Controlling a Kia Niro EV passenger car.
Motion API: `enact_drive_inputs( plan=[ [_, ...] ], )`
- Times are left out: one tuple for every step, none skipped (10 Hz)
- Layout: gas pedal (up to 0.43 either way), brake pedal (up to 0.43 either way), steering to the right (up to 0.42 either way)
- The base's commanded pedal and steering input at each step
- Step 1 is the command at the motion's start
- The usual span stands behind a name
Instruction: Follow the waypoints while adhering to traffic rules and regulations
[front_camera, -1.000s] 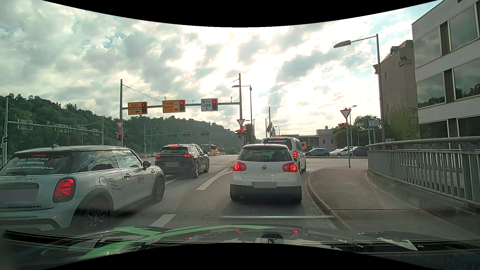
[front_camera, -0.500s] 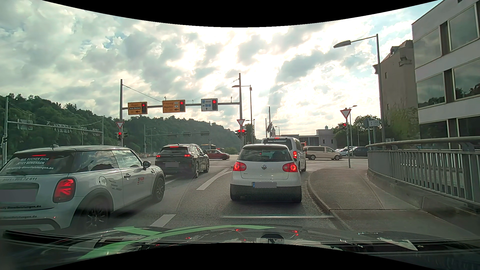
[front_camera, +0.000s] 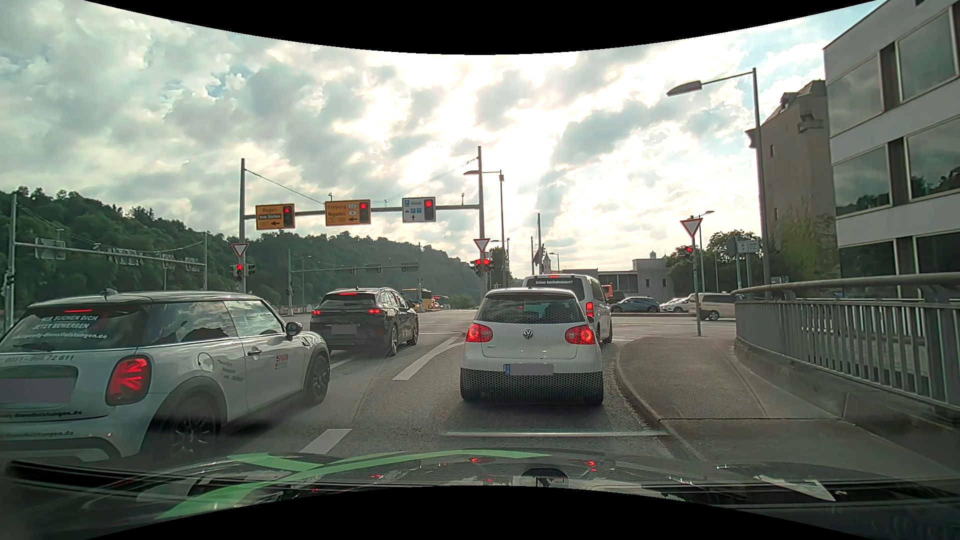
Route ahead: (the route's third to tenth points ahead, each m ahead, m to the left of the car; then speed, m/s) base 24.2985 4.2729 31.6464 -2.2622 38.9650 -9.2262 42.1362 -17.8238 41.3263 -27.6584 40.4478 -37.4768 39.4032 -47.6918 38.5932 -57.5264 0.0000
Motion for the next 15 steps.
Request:
enact_drive_inputs(
  plan=[
    [0.000, 0.470, 0.009],
    [0.000, 0.470, 0.009],
    [0.000, 0.470, 0.009],
    [0.000, 0.470, 0.009],
    [0.000, 0.470, 0.009],
    [0.000, 0.470, 0.009],
    [0.000, 0.463, 0.009],
    [0.000, 0.470, 0.009],
    [0.000, 0.470, 0.009],
    [0.000, 0.470, 0.009],
    [0.000, 0.470, 0.009],
    [0.000, 0.470, 0.009],
    [0.000, 0.470, 0.009],
    [0.000, 0.463, 0.009],
    [0.000, 0.463, 0.009]
  ],
)
